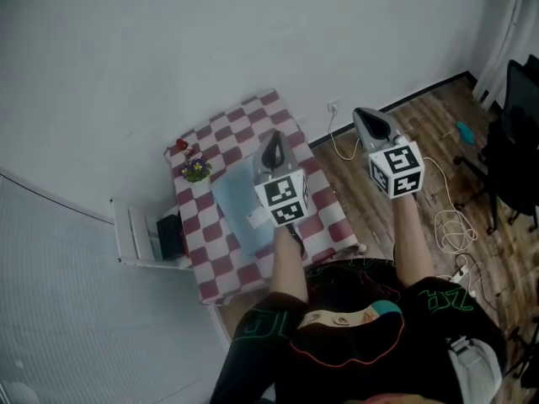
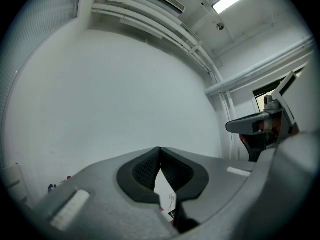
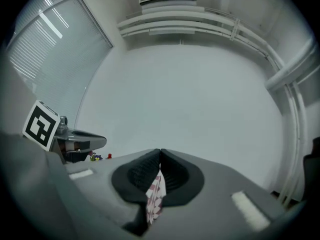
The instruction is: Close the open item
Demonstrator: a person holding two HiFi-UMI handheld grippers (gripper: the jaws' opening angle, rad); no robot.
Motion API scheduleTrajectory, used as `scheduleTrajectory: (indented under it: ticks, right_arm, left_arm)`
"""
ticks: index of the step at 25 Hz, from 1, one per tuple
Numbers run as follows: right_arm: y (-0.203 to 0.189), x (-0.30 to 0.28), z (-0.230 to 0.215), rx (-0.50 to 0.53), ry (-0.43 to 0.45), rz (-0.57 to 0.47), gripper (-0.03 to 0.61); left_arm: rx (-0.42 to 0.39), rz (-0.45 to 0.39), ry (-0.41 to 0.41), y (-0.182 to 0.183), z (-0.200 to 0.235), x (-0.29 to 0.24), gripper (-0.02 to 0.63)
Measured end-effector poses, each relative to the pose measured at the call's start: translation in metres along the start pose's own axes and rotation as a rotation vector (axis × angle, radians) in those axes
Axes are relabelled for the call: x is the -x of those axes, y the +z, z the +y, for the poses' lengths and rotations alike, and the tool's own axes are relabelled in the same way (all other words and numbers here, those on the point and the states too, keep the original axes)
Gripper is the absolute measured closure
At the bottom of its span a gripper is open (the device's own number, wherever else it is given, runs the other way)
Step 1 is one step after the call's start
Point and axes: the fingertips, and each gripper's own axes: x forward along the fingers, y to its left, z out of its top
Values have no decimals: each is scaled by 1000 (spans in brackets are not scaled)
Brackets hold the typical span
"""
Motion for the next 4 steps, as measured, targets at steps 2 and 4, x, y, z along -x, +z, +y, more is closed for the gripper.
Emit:
scheduleTrajectory:
  ticks: [2,4]
  right_arm:
    - [-3,0,-6,-1,3,4,575]
    - [-8,1,-12,-7,2,9,575]
  left_arm:
    - [3,-2,2,-2,-4,-4,606]
    - [4,0,2,-4,-8,-6,606]
